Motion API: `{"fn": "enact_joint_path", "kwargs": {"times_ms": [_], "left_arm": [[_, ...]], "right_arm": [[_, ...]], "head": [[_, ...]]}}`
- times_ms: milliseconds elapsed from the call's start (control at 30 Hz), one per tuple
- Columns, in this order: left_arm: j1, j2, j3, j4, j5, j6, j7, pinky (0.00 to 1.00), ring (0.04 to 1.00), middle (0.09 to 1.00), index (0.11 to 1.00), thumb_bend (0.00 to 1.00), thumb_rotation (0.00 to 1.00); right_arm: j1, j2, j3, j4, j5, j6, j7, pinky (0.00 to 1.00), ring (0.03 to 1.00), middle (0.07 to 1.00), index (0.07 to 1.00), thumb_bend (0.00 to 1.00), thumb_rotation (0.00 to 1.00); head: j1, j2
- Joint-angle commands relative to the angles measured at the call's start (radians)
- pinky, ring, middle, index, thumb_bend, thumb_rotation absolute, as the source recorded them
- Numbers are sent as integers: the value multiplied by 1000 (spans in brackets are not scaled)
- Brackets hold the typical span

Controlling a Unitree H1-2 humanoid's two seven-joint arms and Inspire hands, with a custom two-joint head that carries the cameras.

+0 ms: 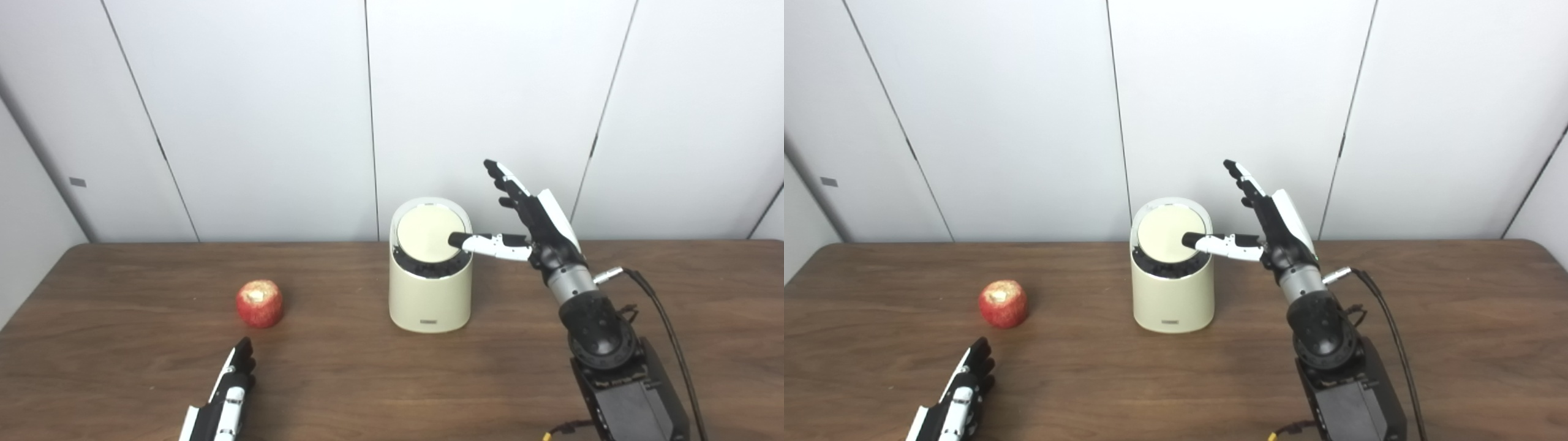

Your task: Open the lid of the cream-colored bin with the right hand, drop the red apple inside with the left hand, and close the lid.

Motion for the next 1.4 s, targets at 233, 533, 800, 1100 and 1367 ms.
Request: {"fn": "enact_joint_path", "kwargs": {"times_ms": [233, 533, 800, 1100, 1367], "left_arm": [[71, -14, -18, -37, -6, -29, 17, 1000, 1000, 1000, 1000, 94, 998], [67, -19, -23, -30, -2, -37, 28, 1000, 1000, 1000, 1000, 105, 1000], [71, -22, -37, -44, -5, -27, 41, 1000, 1000, 1000, 1000, 123, 1000], [71, -15, -47, -43, 3, -38, 44, 1000, 1000, 1000, 1000, 122, 1000], [73, -13, -42, -41, -3, -35, 46, 1000, 1000, 1000, 1000, 159, 999]], "right_arm": [[-136, -16, 19, 110, -52, -66, -39, 834, 904, 926, 922, 922, 383], [-190, -20, 53, 238, -95, -97, -65, 827, 908, 926, 922, 911, 413], [-193, -28, 70, 266, -97, -129, -59, 832, 911, 928, 924, 896, 361], [-155, -36, 89, 208, -99, -135, -40, 821, 898, 908, 913, 938, 398], [-117, -40, 91, 134, -106, -101, 0, 844, 913, 923, 920, 895, 377]], "head": [[-2, 9], [2, 9], [7, 19], [9, 25], [7, 33]]}}
